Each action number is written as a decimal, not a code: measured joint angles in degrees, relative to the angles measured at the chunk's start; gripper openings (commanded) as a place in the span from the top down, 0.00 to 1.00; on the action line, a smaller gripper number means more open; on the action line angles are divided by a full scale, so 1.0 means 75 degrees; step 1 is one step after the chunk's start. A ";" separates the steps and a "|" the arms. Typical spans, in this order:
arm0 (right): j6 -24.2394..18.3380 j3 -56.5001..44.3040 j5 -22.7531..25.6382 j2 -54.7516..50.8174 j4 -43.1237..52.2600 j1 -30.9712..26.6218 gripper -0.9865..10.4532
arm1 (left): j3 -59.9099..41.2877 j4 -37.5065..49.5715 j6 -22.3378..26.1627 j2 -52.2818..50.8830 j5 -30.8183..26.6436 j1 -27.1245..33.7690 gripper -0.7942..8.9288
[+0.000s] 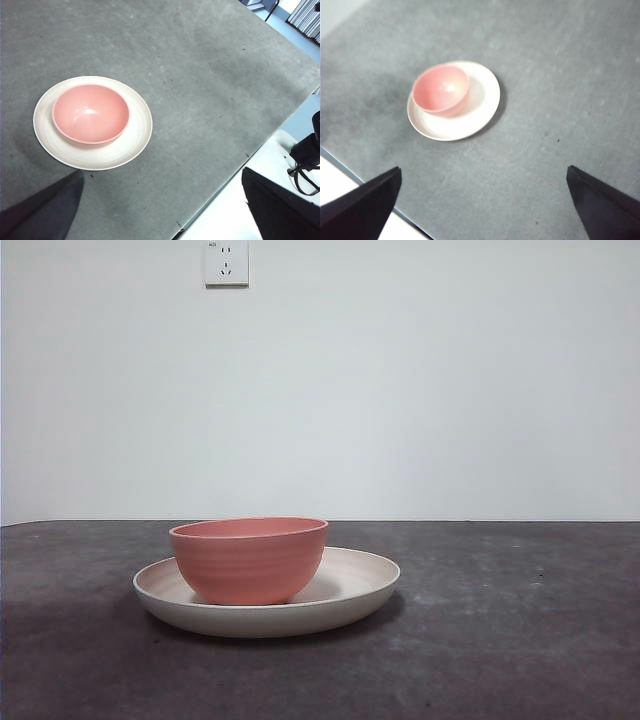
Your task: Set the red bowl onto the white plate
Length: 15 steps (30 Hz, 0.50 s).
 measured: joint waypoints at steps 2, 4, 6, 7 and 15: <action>0.0000 0.0000 0.0000 -0.0090 -0.0012 0.0000 0.37 | 0.0000 0.0000 0.0000 0.0000 0.0003 0.0000 0.40; 0.0003 0.0000 0.0000 -0.0108 -0.0020 0.0000 0.37 | 0.0000 -0.0003 0.0000 0.0000 0.0000 0.0000 0.40; 0.0003 0.0000 -0.0015 -0.0105 -0.0023 0.0000 0.37 | 0.0000 0.0000 0.0000 0.0000 0.0000 0.0000 0.41; 0.0006 0.0000 -0.0020 -0.0105 -0.0023 0.0000 0.39 | 0.0000 0.0000 0.0000 0.0000 0.0000 0.0000 0.42; 0.0017 0.0000 -0.0026 -0.0105 -0.0023 0.0000 0.89 | 0.0000 0.0000 -0.0003 0.0000 0.0003 0.0000 0.89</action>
